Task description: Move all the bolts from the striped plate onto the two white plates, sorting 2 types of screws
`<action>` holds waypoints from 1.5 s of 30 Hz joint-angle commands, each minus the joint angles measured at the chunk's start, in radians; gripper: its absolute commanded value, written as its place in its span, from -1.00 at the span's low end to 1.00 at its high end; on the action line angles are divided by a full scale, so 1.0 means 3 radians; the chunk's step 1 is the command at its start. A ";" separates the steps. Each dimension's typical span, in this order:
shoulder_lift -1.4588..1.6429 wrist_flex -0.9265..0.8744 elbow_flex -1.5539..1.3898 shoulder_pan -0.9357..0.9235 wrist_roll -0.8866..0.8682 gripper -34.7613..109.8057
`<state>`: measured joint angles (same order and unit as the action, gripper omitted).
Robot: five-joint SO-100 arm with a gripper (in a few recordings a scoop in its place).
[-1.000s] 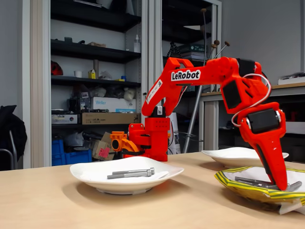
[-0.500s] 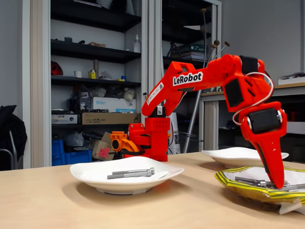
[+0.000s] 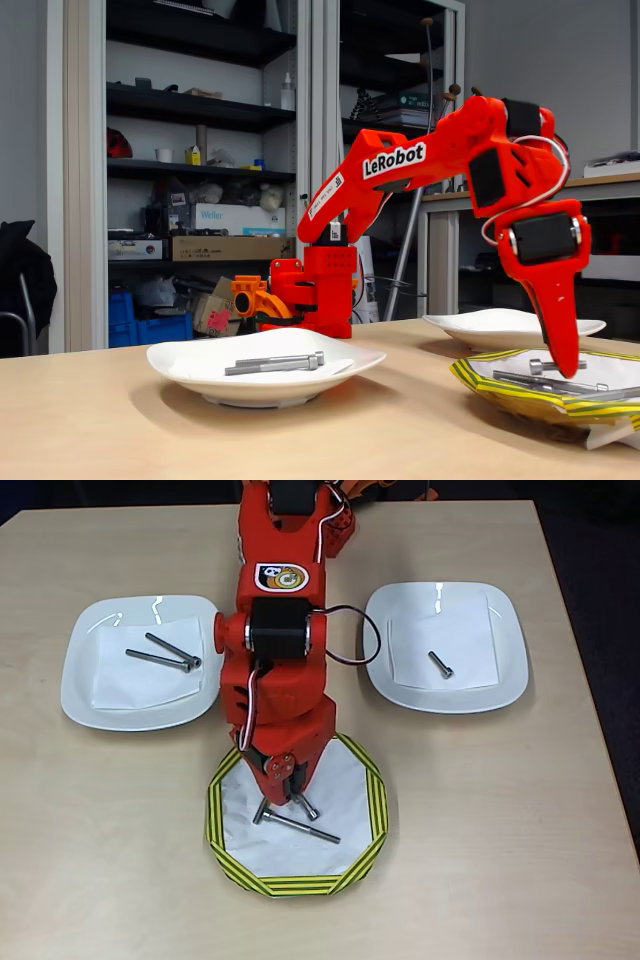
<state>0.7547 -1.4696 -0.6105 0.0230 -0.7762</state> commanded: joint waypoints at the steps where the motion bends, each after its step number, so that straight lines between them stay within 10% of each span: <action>1: 0.0583 -0.0164 -0.0353 0.0210 -0.0297 -0.52; 30: 0.3615 0.0895 -0.4408 0.2286 -0.3728 -0.52; 45: 0.3600 0.1386 -0.4413 0.1948 -0.3007 -0.25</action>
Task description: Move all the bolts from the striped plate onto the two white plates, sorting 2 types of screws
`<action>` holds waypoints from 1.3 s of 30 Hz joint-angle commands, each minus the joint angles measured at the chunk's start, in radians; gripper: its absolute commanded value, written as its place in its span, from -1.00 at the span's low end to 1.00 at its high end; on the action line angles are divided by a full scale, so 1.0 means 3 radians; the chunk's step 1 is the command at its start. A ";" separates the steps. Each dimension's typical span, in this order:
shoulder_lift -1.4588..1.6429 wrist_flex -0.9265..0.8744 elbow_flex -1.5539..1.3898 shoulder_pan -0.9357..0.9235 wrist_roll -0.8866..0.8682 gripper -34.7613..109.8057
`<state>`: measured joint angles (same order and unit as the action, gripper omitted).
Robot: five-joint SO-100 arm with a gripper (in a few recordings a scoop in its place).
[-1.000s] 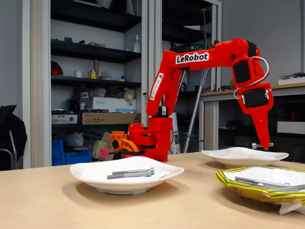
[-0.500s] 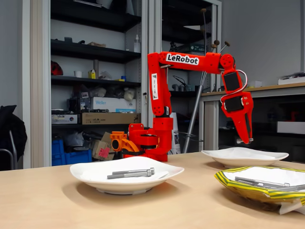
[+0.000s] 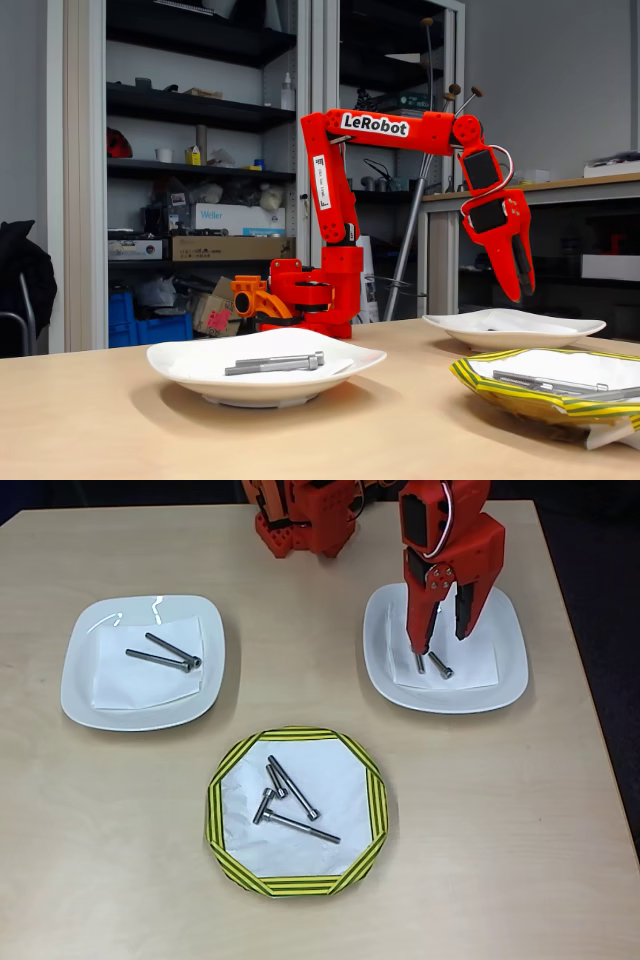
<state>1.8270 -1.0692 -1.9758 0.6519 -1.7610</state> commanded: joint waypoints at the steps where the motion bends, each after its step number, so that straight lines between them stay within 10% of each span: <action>1: -0.0051 0.0087 0.0230 -0.0240 0.0424 -0.26; 13: -0.1145 0.0419 0.1401 -0.1150 0.2459 -0.27; 39: -0.2541 0.0010 0.2771 -0.1912 0.3339 -0.38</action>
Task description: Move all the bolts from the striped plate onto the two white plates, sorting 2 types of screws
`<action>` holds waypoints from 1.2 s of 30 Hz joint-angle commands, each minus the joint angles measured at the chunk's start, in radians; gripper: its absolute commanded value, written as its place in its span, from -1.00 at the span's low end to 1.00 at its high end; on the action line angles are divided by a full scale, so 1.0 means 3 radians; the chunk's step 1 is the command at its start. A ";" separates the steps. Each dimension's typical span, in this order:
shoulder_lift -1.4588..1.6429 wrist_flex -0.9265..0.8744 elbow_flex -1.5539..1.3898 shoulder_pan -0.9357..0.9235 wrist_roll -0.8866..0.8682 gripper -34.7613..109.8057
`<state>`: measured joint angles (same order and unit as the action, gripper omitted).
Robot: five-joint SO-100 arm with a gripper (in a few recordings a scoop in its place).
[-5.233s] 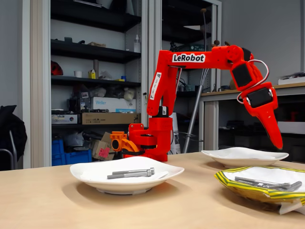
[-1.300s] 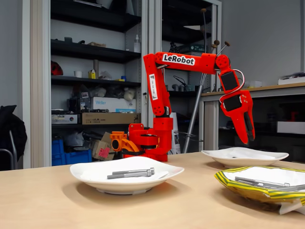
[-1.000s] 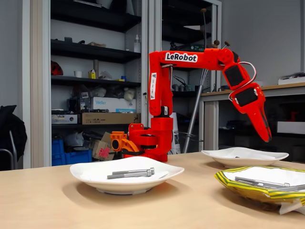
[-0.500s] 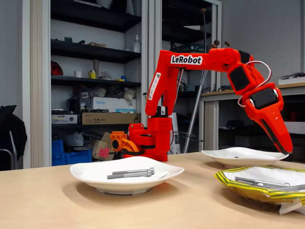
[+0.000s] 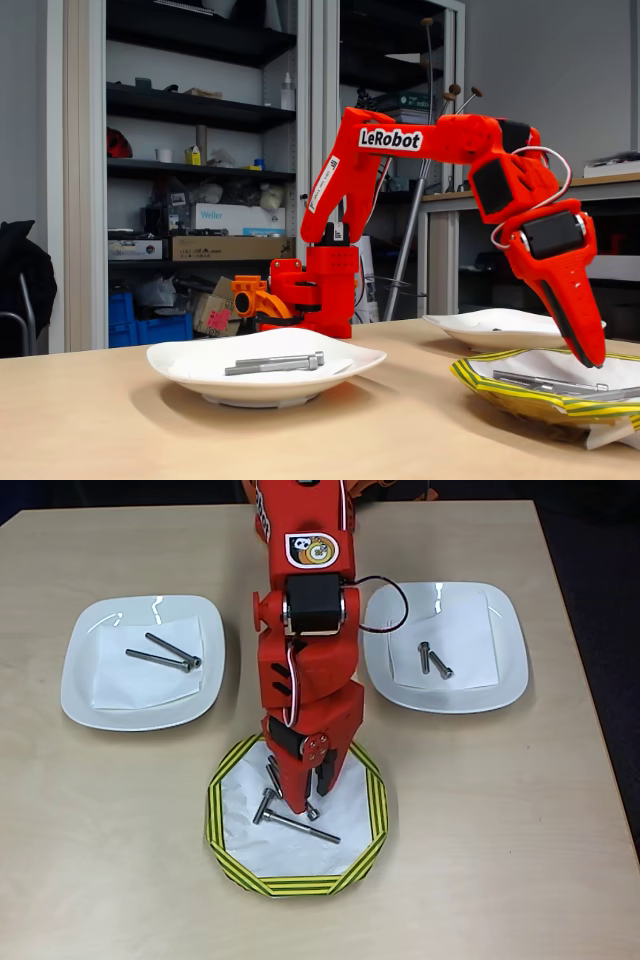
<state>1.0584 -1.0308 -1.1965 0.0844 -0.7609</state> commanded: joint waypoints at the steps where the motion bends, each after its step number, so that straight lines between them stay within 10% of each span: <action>1: -0.0010 -0.0148 0.0220 -0.0031 0.0005 -0.37; 36: -0.0956 -0.0905 0.1493 -0.0051 -0.0256 -0.52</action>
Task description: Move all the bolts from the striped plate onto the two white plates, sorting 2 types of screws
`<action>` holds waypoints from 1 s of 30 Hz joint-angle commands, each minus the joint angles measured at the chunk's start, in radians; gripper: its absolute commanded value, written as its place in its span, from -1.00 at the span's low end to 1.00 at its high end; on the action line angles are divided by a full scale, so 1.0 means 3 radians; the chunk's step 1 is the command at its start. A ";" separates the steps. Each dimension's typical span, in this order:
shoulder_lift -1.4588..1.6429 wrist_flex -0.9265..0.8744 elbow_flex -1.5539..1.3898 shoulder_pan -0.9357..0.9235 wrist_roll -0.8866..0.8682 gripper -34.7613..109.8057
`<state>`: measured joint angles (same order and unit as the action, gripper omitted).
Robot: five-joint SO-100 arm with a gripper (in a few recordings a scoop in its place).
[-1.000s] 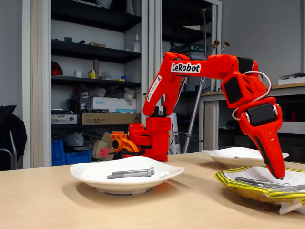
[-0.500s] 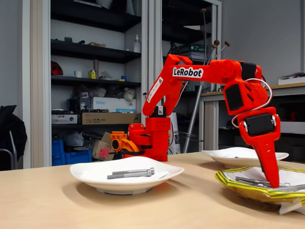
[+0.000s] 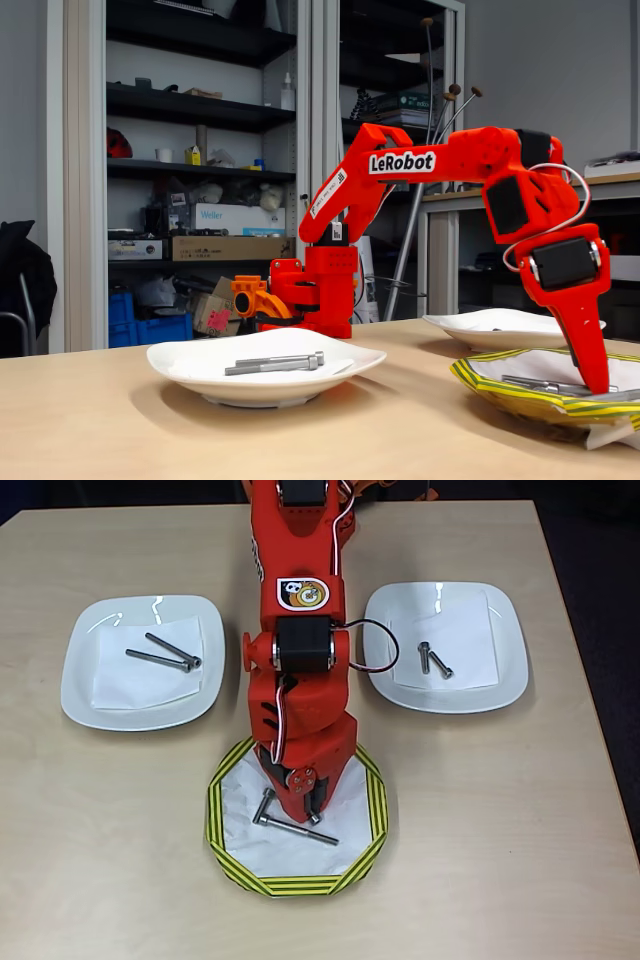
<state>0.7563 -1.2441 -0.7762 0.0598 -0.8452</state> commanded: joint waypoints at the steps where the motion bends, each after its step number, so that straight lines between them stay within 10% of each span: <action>1: 0.0051 -0.0271 0.0143 0.0031 0.0026 -0.52; 30: 0.0568 -0.1181 0.0562 -0.0235 0.0281 -0.52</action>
<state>0.8253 -1.5723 -0.6121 0.0046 -0.7731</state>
